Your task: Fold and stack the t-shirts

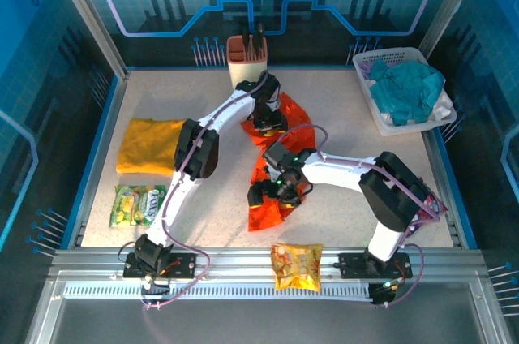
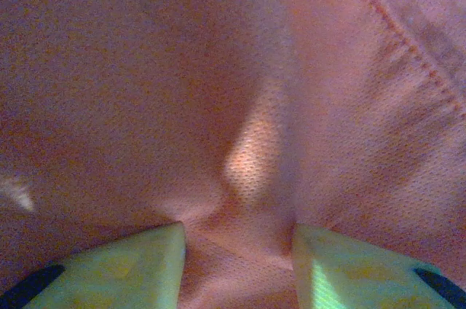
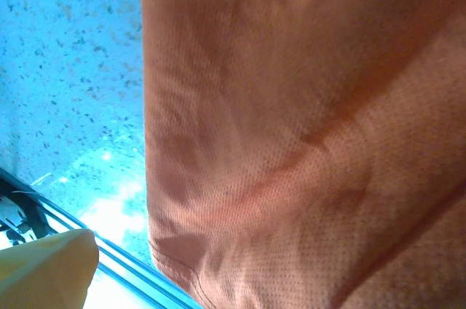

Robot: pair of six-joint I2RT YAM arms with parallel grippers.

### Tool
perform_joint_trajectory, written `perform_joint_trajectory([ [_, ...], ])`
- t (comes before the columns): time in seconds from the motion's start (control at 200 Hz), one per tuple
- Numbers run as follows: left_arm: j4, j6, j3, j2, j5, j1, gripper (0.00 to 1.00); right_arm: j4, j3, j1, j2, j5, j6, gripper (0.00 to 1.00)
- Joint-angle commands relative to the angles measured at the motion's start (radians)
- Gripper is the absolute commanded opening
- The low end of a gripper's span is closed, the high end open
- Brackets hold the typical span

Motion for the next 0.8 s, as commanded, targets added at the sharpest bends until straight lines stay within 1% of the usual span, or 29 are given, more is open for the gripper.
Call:
perform_joint_trajectory([
  [0.0, -0.048, 0.039, 0.042, 0.02, 0.045, -0.015, 0.44, 0.011, 0.014, 0.007, 0.007, 0.011, 0.036, 1.0],
  [0.105, -0.069, 0.079, 0.044, -0.021, 0.012, -0.013, 0.45, -0.056, 0.031, -0.002, -0.057, 0.076, -0.006, 1.0],
  [0.17, -0.081, 0.095, 0.04, -0.063, -0.028, -0.009, 0.46, -0.115, 0.054, -0.02, -0.096, 0.114, -0.046, 1.0],
  [0.26, -0.089, 0.11, 0.03, -0.135, -0.045, -0.004, 0.48, -0.176, 0.082, -0.052, -0.148, 0.148, -0.094, 1.0],
  [0.31, -0.097, 0.124, 0.027, -0.174, -0.062, -0.005, 0.5, -0.192, 0.094, -0.07, -0.179, 0.156, -0.118, 1.0],
  [0.365, -0.111, 0.14, 0.027, -0.216, -0.083, -0.003, 0.55, -0.216, 0.112, -0.093, -0.205, 0.178, -0.143, 1.0],
  [0.52, -0.171, 0.17, -0.002, -0.324, -0.155, 0.004, 0.57, -0.25, 0.158, -0.17, -0.261, 0.277, -0.202, 1.0],
  [0.61, -0.175, 0.166, -0.095, -0.409, -0.219, 0.012, 0.57, -0.226, 0.178, -0.228, -0.269, 0.334, -0.21, 1.0],
  [0.705, -0.124, 0.132, -0.27, -0.532, -0.314, 0.018, 0.57, -0.181, 0.206, -0.278, -0.244, 0.365, -0.23, 1.0],
  [0.795, -0.014, 0.103, -0.483, -0.659, -0.318, 0.025, 0.57, -0.134, 0.259, -0.315, -0.178, 0.341, -0.25, 1.0],
])
